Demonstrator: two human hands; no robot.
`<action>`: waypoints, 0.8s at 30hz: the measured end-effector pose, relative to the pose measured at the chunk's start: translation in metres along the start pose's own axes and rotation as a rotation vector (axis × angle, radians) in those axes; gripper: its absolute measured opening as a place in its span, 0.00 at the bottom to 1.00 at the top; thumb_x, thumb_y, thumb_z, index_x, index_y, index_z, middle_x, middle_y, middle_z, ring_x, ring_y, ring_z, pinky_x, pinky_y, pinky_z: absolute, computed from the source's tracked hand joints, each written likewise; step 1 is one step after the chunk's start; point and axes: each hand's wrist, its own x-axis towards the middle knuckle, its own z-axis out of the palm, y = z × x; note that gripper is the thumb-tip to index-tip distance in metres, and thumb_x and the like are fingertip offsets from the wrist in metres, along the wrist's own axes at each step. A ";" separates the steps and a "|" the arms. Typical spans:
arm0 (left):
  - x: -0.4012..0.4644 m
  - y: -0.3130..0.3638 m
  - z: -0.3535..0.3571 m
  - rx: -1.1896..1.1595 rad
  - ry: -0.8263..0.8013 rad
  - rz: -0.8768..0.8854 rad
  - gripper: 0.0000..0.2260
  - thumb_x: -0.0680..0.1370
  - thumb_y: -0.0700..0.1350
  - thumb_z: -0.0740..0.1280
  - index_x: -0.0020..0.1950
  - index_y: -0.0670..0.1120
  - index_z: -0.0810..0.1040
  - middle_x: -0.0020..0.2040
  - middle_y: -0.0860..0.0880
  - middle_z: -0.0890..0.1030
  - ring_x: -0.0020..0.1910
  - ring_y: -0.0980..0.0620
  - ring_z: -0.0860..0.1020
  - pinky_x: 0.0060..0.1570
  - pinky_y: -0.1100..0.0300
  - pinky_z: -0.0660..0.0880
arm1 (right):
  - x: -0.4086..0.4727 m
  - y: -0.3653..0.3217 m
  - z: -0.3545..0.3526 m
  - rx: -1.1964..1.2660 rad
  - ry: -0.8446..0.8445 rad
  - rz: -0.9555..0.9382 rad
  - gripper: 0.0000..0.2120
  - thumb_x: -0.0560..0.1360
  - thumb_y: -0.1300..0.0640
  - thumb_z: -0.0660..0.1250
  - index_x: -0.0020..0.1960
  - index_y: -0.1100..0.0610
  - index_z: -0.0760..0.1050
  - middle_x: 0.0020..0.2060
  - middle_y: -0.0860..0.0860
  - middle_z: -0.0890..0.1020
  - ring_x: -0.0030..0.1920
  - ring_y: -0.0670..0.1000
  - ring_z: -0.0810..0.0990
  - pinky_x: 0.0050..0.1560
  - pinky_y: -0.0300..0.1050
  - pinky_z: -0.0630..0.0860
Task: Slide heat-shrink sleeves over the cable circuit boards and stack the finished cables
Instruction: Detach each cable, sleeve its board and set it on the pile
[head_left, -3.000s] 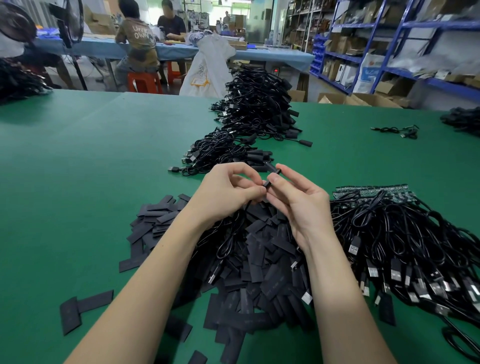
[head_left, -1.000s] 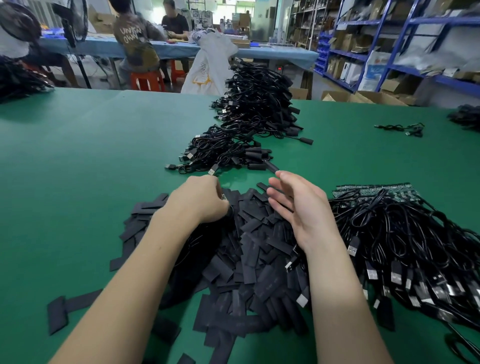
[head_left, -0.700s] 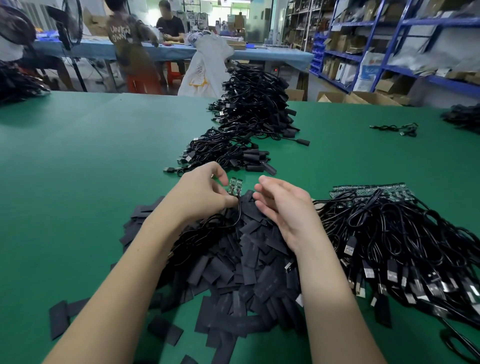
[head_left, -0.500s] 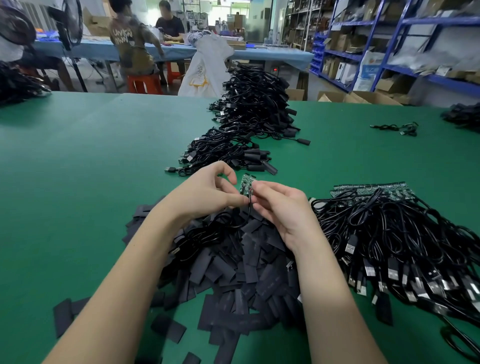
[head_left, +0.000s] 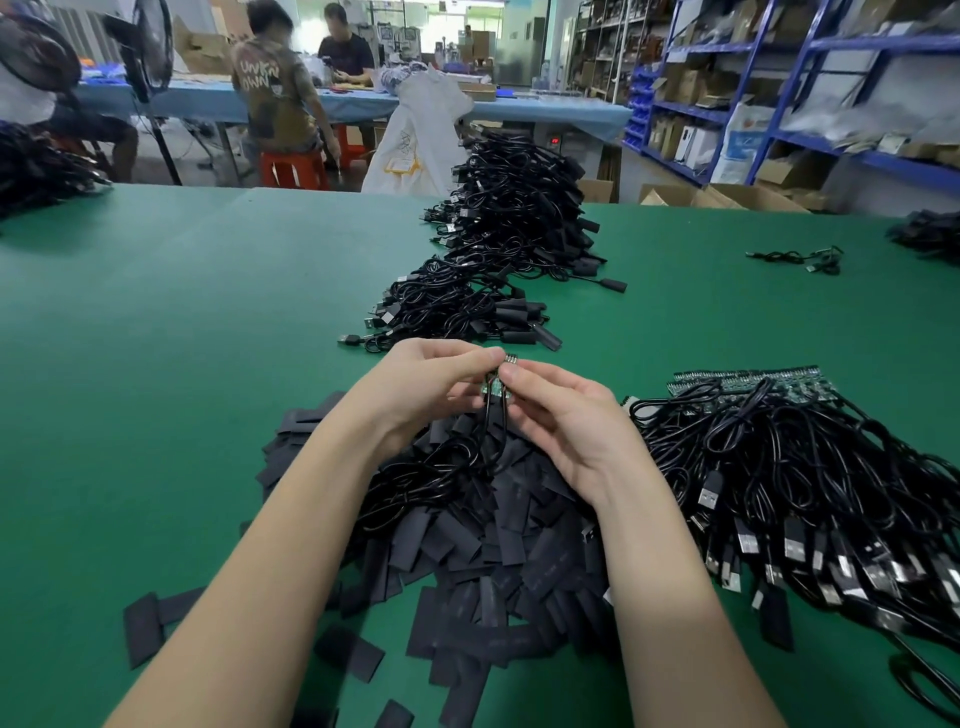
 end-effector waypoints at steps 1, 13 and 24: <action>-0.001 0.001 0.000 -0.030 -0.010 -0.013 0.11 0.78 0.45 0.73 0.53 0.38 0.85 0.37 0.47 0.74 0.43 0.50 0.72 0.42 0.65 0.79 | 0.000 -0.001 0.000 0.012 -0.008 0.009 0.06 0.71 0.64 0.77 0.47 0.60 0.85 0.41 0.52 0.87 0.38 0.45 0.84 0.40 0.35 0.80; -0.003 0.004 0.002 -0.225 -0.101 -0.089 0.04 0.74 0.41 0.73 0.42 0.44 0.87 0.38 0.50 0.84 0.33 0.59 0.79 0.33 0.69 0.76 | 0.000 0.000 -0.002 0.238 -0.116 0.146 0.08 0.59 0.63 0.78 0.39 0.59 0.87 0.39 0.53 0.85 0.36 0.46 0.82 0.34 0.34 0.79; 0.007 -0.009 -0.023 0.302 0.417 0.061 0.09 0.77 0.55 0.72 0.45 0.50 0.84 0.37 0.53 0.84 0.38 0.56 0.81 0.44 0.59 0.78 | -0.005 -0.010 -0.008 -0.072 0.030 0.043 0.10 0.69 0.57 0.79 0.50 0.55 0.84 0.37 0.48 0.85 0.34 0.44 0.82 0.36 0.35 0.79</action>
